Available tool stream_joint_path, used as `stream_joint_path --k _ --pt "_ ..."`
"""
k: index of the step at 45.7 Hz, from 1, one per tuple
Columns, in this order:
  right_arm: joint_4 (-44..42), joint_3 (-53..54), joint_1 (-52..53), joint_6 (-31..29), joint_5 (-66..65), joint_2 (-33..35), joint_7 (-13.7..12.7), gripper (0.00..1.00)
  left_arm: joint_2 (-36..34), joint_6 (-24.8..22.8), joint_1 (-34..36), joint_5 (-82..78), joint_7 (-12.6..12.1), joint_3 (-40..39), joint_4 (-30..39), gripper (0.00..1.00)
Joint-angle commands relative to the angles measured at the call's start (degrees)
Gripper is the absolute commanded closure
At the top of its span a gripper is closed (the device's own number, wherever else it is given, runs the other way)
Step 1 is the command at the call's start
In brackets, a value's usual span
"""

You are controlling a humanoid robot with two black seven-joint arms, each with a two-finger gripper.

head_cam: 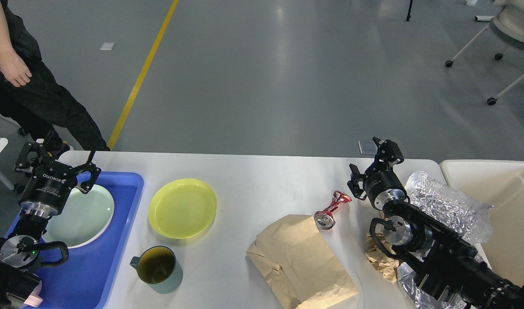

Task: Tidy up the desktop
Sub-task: 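Raise the left gripper and move it over the blue tray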

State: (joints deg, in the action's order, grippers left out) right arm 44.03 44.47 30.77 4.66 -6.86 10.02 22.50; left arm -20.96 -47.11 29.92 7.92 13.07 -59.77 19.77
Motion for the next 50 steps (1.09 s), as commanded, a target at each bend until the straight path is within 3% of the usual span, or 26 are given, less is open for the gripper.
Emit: stream_joint_path --k 1,30,39,44,50 --pt "0.0 0.0 -0.01 0.0 0.0 0.0 0.0 0.0 -0.04 -0.09 -0.12 0.08 0.11 0.0 0.0 0.03" --pt "0.0 0.0 -0.01 0.0 0.0 0.0 0.0 0.0 -2.51 2.55 0.4 -0.36 -0.24 0.18 0.27 0.03" --pt "0.0 0.0 -0.01 0.0 0.0 0.0 0.0 0.0 -3.38 0.53 0.32 -1.07 -0.85 1.4 0.44 0.03" --pt "0.0 0.0 -0.01 0.0 0.0 0.0 0.0 0.0 -5.49 -0.79 0.93 -0.8 -1.65 5.0 0.27 0.03" --pt "0.0 0.0 -0.01 0.0 0.0 0.0 0.0 0.0 -10.32 -0.44 6.72 -1.33 -1.91 21.86 -0.52 0.03"
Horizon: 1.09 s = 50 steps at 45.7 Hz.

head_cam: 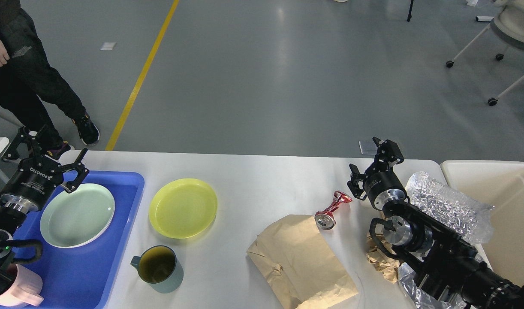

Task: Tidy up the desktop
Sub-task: 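Raise the left gripper and move it over the blue tray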

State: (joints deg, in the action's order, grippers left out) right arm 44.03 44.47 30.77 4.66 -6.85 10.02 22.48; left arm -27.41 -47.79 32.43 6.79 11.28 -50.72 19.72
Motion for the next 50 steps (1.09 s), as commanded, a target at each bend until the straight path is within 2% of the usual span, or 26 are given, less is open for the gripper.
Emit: stream_joint_path --k 1,9,13,17,25,31,35,43,50 --pt "0.0 0.0 0.0 0.0 0.0 0.0 0.02 0.0 -4.66 0.42 5.26 -0.2 -0.12 16.23 -0.65 0.03" --pt "0.0 0.0 0.0 0.0 0.0 0.0 0.02 0.0 -7.13 1.03 15.28 -0.37 -0.12 42.87 -1.0 0.03" --pt "0.0 0.0 0.0 0.0 0.0 0.0 0.02 0.0 -8.01 0.86 18.63 -0.46 -0.12 52.72 -1.0 0.03" --pt "0.0 0.0 0.0 0.0 0.0 0.0 -0.06 0.0 -8.54 0.86 20.3 -1.16 -0.12 59.5 -1.09 0.03" --pt "0.0 0.0 0.0 0.0 0.0 0.0 0.02 0.0 -10.91 0.42 24.6 -1.95 -0.12 66.53 -1.18 0.03" --pt "0.0 0.0 0.0 0.0 0.0 0.0 0.02 0.0 -10.56 -3.0 30.22 -6.61 -0.12 76.63 -1.18 0.03" --pt "0.0 0.0 0.0 0.0 0.0 0.0 0.02 0.0 -8.98 -7.21 35.32 -10.82 -0.03 86.11 -0.65 0.03" --pt "0.0 0.0 0.0 0.0 0.0 0.0 0.02 0.0 -2.93 -7.21 46.3 -12.5 0.23 107.73 1.28 0.03" --pt "0.0 0.0 0.0 0.0 0.0 0.0 0.02 0.0 2.35 -7.21 50.71 -13.21 -0.12 115.49 1.37 0.03"
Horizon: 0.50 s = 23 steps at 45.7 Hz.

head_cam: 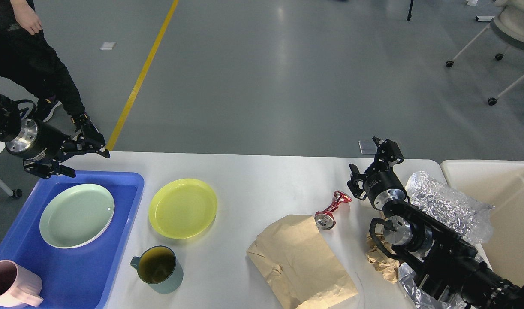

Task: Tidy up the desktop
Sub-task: 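Raise the left gripper and move it over the blue tray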

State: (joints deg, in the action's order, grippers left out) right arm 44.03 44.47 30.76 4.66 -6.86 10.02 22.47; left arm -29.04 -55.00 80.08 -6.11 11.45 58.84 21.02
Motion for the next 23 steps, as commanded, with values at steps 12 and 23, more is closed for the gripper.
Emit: stream_joint_path --k 12,23 --pt "0.0 0.0 0.0 0.0 0.0 0.0 0.03 0.0 12.86 0.0 6.4 -0.57 -0.28 14.19 0.25 0.03" --pt "0.0 0.0 0.0 0.0 0.0 0.0 0.03 0.0 16.64 0.0 14.75 -3.73 -12.04 17.53 17.37 0.03"
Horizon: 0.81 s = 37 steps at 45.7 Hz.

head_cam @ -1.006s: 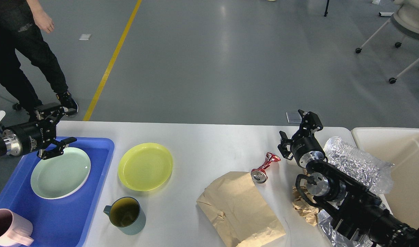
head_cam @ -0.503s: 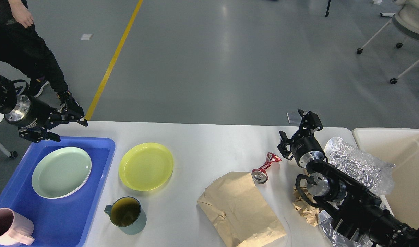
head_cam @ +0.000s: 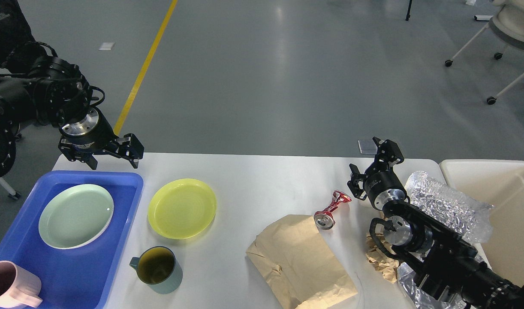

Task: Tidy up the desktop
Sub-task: 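Raise the left gripper and move it over the blue tray, then lower the left gripper to the dark mug beside the yellow plate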

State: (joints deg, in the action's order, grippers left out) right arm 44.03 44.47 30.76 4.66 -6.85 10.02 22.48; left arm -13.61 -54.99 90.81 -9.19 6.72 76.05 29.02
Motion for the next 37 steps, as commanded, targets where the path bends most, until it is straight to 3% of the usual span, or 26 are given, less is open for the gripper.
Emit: stream_joint_path --k 1,3,6,13,25,37 --pt "0.0 0.0 0.0 0.0 0.0 0.0 0.02 0.0 1.31 -0.01 4.46 -0.66 -8.9 -0.02 11.05 0.03" --pt "0.0 0.0 0.0 0.0 0.0 0.0 0.02 0.0 1.4 -0.01 4.9 -0.66 -11.45 -0.29 13.43 0.03" --pt "0.0 0.0 0.0 0.0 0.0 0.0 0.02 0.0 1.57 -0.01 4.99 -0.57 -12.78 -0.29 14.58 0.03" --pt "0.0 0.0 0.0 0.0 0.0 0.0 0.02 0.0 2.98 -0.01 7.54 -0.66 -13.04 0.59 17.65 0.04" --pt "0.0 0.0 0.0 0.0 0.0 0.0 0.02 0.0 3.15 -0.01 13.69 -0.48 -12.52 -1.08 30.04 0.04" --pt "0.0 0.0 0.0 0.0 0.0 0.0 0.02 0.0 8.43 -0.01 10.18 -0.48 -13.22 -2.66 28.38 0.04"
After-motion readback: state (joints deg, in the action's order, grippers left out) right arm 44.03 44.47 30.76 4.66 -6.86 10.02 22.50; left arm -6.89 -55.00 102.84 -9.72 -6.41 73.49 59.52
